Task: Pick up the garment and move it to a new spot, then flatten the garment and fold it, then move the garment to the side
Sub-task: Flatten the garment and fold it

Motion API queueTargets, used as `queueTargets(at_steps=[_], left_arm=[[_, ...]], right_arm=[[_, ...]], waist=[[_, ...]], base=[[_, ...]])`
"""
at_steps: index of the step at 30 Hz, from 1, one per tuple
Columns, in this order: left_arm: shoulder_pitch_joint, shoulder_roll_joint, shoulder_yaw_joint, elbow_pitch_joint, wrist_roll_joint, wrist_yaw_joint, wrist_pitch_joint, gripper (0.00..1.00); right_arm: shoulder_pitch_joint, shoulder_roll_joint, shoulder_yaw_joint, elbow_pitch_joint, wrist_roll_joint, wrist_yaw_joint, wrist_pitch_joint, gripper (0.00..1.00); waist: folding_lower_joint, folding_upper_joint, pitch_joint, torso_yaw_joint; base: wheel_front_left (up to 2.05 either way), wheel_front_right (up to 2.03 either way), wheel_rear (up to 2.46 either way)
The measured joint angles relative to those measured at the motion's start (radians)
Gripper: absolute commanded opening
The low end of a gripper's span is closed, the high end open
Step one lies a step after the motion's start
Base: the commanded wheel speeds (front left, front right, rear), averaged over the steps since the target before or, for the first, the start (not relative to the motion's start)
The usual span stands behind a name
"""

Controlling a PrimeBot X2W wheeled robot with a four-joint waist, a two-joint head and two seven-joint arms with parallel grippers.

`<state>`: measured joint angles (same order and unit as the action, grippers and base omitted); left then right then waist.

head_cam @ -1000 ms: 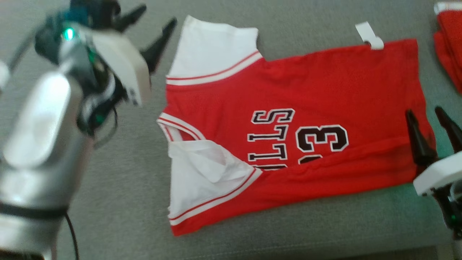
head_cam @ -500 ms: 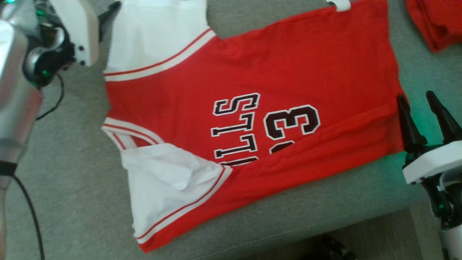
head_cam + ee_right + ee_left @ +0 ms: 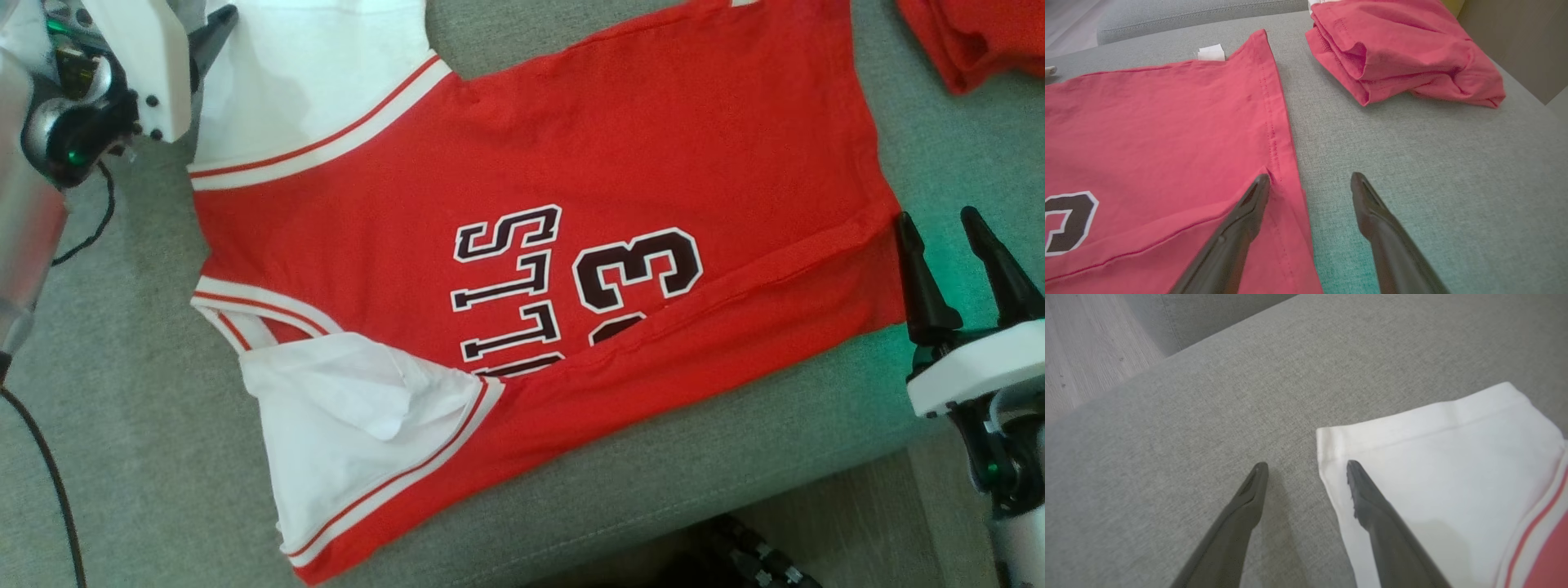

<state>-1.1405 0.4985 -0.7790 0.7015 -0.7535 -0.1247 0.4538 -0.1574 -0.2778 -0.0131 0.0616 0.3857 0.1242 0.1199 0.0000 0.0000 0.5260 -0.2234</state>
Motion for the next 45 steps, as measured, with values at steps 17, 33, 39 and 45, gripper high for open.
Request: queueTargets(at_steps=[17,33,39,45], left_arm=[[-0.054,0.000,-0.081,0.035,-0.095,0.000,-0.033,0.74],[-0.075,0.005,-0.174,0.032,-0.144,0.000,-0.096,0.00],[-0.074,0.012,-0.227,-0.045,-0.178,0.000,-0.108,0.00],[-0.073,0.026,-0.278,-0.160,-0.230,0.000,-0.103,0.00]], right_arm=[[-0.028,0.012,0.007,0.024,0.000,0.000,-0.014,1.00],[-0.103,0.002,0.043,0.039,0.006,0.000,0.029,1.00],[-0.304,0.003,0.044,0.143,-0.031,0.000,0.169,1.00],[-0.493,0.028,0.069,0.330,-0.034,0.000,0.251,1.00]], waist=[[0.0000,0.0000,0.020,-0.023],[0.0000,0.0000,-0.021,-0.016],[0.0000,0.0000,-0.061,0.008],[0.0000,0.0000,-0.076,0.050]], base=[[0.00,0.00,0.00],[0.00,0.00,0.00],[0.00,0.00,0.00],[0.00,0.00,0.00]])
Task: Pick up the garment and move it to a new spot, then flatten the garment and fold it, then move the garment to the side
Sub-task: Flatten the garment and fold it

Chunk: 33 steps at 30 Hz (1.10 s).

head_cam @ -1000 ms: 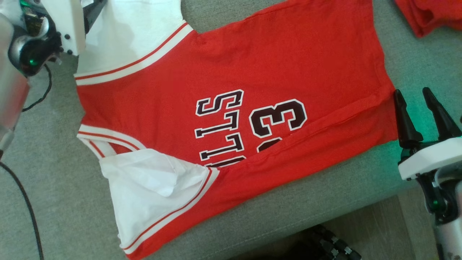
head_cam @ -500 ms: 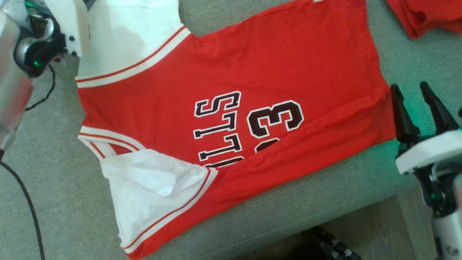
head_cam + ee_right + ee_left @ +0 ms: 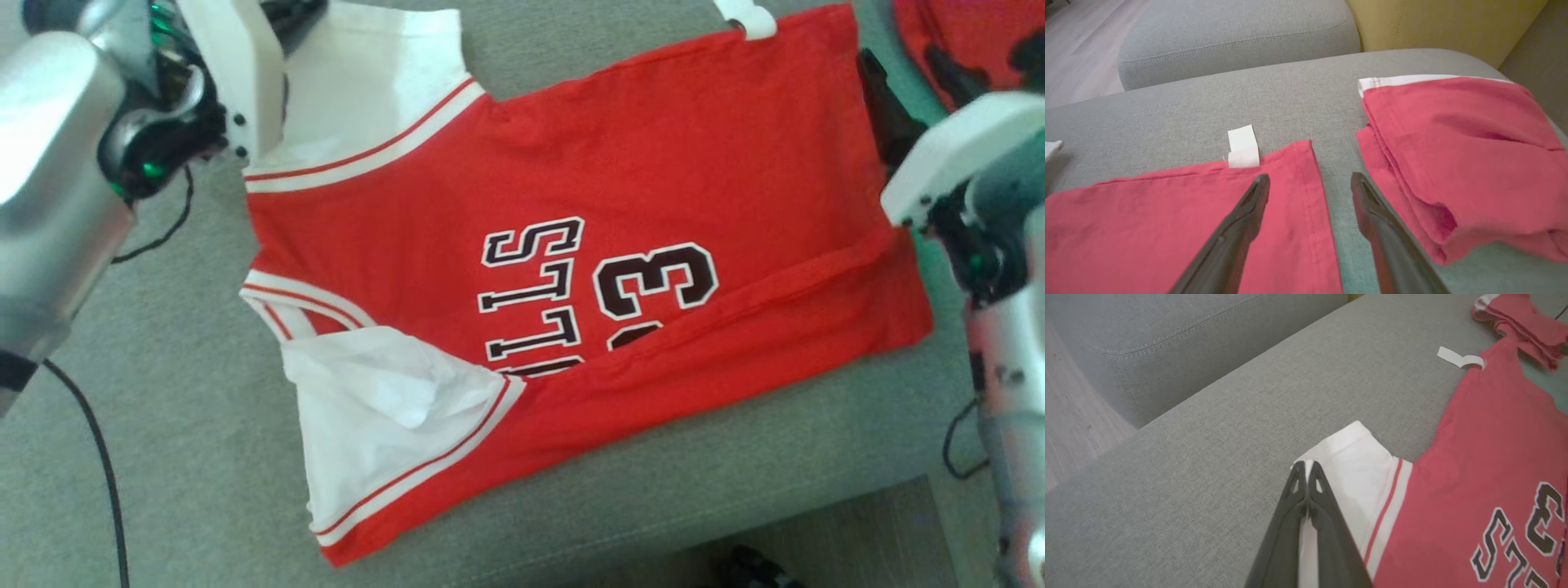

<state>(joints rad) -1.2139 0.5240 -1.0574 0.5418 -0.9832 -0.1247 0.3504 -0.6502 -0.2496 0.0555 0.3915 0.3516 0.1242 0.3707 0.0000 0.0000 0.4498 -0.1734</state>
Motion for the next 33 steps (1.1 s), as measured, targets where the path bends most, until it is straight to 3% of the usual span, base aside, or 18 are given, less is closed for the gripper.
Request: queueTargets(at_steps=[10,23,25,28,30,31,33], left_arm=[[-0.015,0.009,-0.058,-0.123,-0.027,0.000,-0.005,0.00],[-0.026,0.011,-0.091,-0.115,-0.048,0.000,-0.037,0.00],[-0.026,0.012,-0.095,-0.110,-0.050,0.000,-0.044,0.00],[-0.028,0.012,-0.104,-0.103,-0.057,0.000,-0.045,0.00],[-0.030,0.012,-0.109,-0.097,-0.060,0.000,-0.046,0.00],[-0.030,0.012,-0.109,-0.097,-0.060,0.000,-0.046,0.00],[-0.033,0.012,-0.116,-0.093,-0.060,0.000,-0.052,0.00]], right_arm=[[-0.177,-0.009,0.008,0.279,-0.009,0.000,0.015,1.00],[-0.265,-0.037,0.078,0.425,-0.012,0.000,-0.033,1.00],[-0.272,-0.045,0.089,0.434,-0.008,0.000,-0.038,0.88],[-0.284,-0.053,0.104,0.449,0.001,0.000,-0.046,0.47],[-0.287,-0.057,0.112,0.457,0.005,0.000,-0.046,0.31],[-0.287,-0.057,0.112,0.457,0.005,0.000,-0.046,0.31],[-0.288,-0.060,0.121,0.467,0.015,0.000,-0.047,0.18]], waist=[[0.0000,0.0000,0.016,0.083],[0.0000,0.0000,0.017,0.106],[0.0000,0.0000,0.016,0.104],[0.0000,0.0000,0.015,0.104],[0.0000,0.0000,0.015,0.105],[0.0000,0.0000,0.015,0.105],[0.0000,0.0000,0.015,0.106]], base=[[0.00,0.00,0.00],[0.00,0.00,0.00],[0.00,0.00,0.00],[0.00,0.00,0.00],[0.00,0.00,0.00],[0.00,0.00,0.00],[0.00,0.00,0.00]])
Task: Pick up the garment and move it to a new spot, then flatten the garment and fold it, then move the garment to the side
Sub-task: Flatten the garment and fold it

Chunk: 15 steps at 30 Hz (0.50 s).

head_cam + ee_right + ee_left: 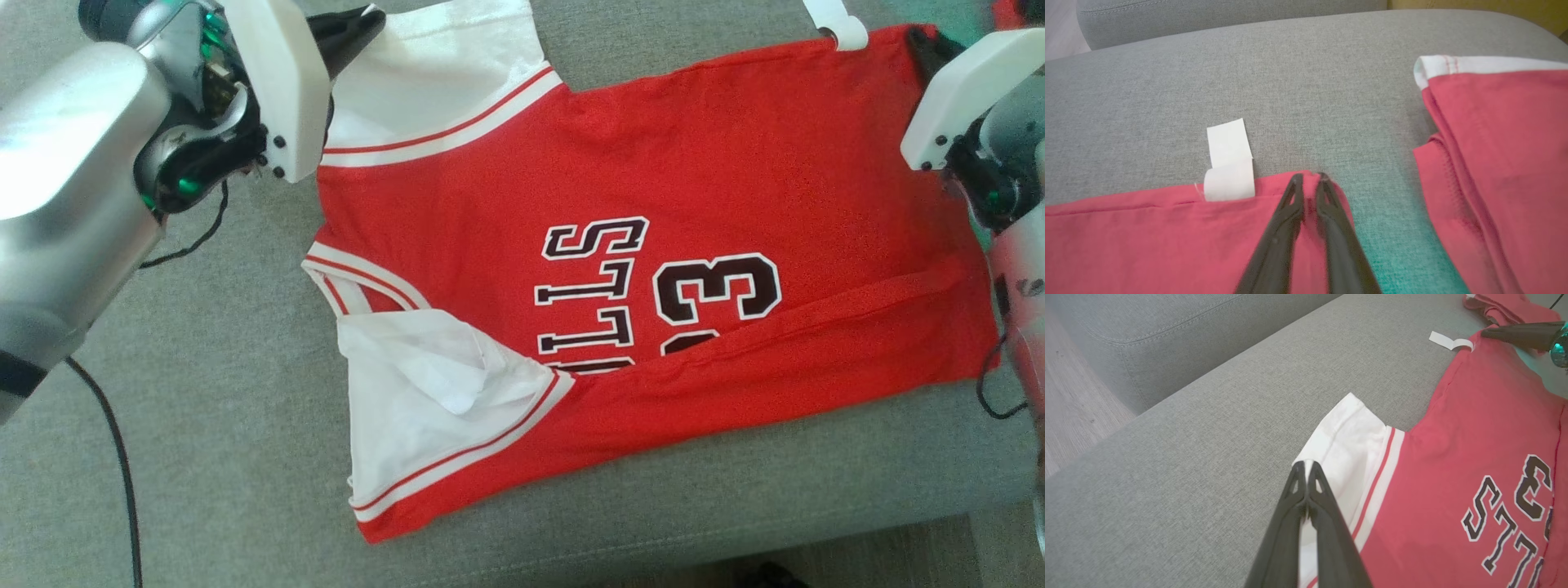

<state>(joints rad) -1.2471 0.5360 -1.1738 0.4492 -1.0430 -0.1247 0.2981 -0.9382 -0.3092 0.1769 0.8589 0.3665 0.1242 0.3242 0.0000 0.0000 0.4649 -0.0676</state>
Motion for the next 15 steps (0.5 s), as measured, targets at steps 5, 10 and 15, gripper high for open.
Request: queueTargets(at_steps=[5,10,15], left_arm=[[-0.008,0.001,-0.014,0.009,0.002,0.000,-0.030,0.00],[-0.018,0.002,-0.015,0.051,0.059,-0.006,-0.157,0.00],[-0.060,0.000,0.012,0.118,0.111,0.009,-0.303,0.00]], right_arm=[[-0.002,-0.013,0.020,0.012,0.018,0.000,-0.028,0.00],[-0.026,-0.020,0.032,0.016,0.040,0.000,-0.067,0.00],[-0.043,-0.036,0.026,0.016,0.069,0.000,-0.111,0.00]], waist=[[0.0000,0.0000,-0.004,0.003],[0.0000,0.0000,-0.018,0.005],[0.0000,0.0000,-0.036,0.012]], base=[[0.00,0.00,0.00],[0.00,0.00,0.00],[0.00,0.00,0.00]])
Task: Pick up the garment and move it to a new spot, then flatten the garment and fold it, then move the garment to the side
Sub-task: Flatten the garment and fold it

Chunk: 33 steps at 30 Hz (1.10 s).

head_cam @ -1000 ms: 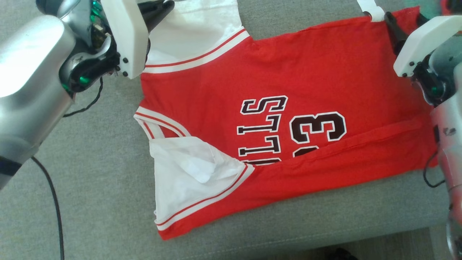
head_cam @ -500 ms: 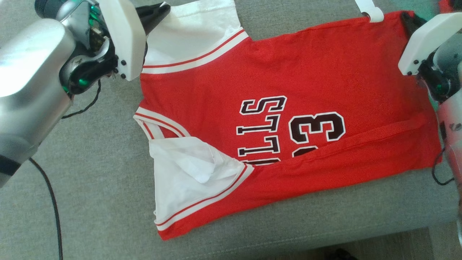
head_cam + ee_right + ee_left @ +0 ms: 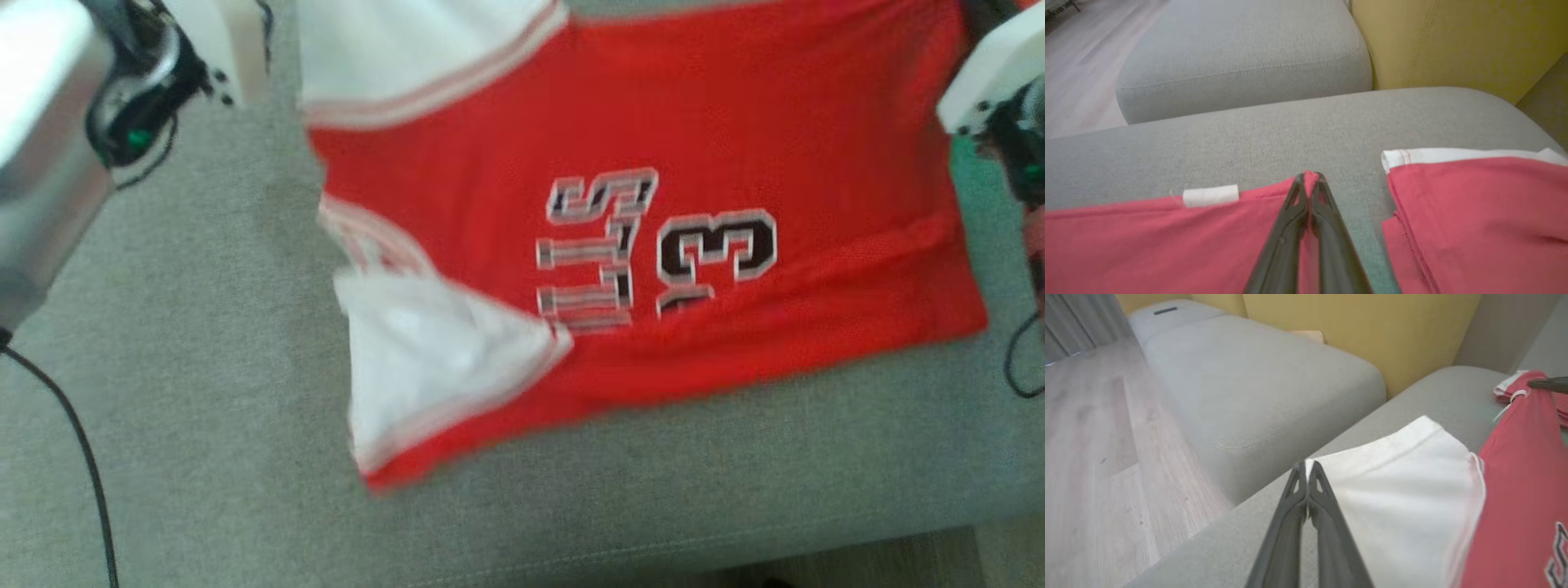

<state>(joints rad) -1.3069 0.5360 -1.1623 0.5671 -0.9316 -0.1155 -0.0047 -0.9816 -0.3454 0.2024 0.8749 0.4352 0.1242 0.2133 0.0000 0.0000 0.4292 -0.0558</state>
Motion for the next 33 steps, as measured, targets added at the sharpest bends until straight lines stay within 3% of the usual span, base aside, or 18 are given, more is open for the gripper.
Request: queueTargets(at_steps=[6,11,19,25,33], left_arm=[[0.003,-0.014,0.013,0.029,-0.001,0.001,-0.054,0.00],[0.100,-0.016,0.003,-0.050,-0.037,0.009,-0.054,0.00],[0.315,0.074,-0.023,-0.263,-0.075,0.099,-0.091,0.00],[0.442,0.148,-0.049,-0.457,-0.111,0.175,-0.085,0.00],[0.525,0.170,-0.063,-0.534,-0.129,0.230,-0.096,0.00]], right_arm=[[0.007,-0.033,-0.014,0.002,0.023,0.000,-0.033,0.00],[0.086,-0.063,-0.009,-0.034,0.042,0.000,-0.062,0.00],[0.280,-0.083,-0.023,-0.135,0.054,0.000,-0.074,0.00],[0.411,-0.086,-0.099,-0.224,0.055,0.000,-0.052,0.00],[0.558,-0.055,-0.212,-0.330,0.026,0.000,-0.006,0.00]], waist=[[0.0000,0.0000,-0.040,0.019],[0.0000,0.0000,-0.076,0.048],[0.0000,0.0000,-0.137,0.081],[0.0000,0.0000,-0.155,0.102],[0.0000,0.0000,-0.146,0.114]], base=[[0.00,0.00,0.00],[0.00,0.00,0.00],[0.00,0.00,0.00],[0.00,0.00,0.00],[0.00,0.00,0.00]])
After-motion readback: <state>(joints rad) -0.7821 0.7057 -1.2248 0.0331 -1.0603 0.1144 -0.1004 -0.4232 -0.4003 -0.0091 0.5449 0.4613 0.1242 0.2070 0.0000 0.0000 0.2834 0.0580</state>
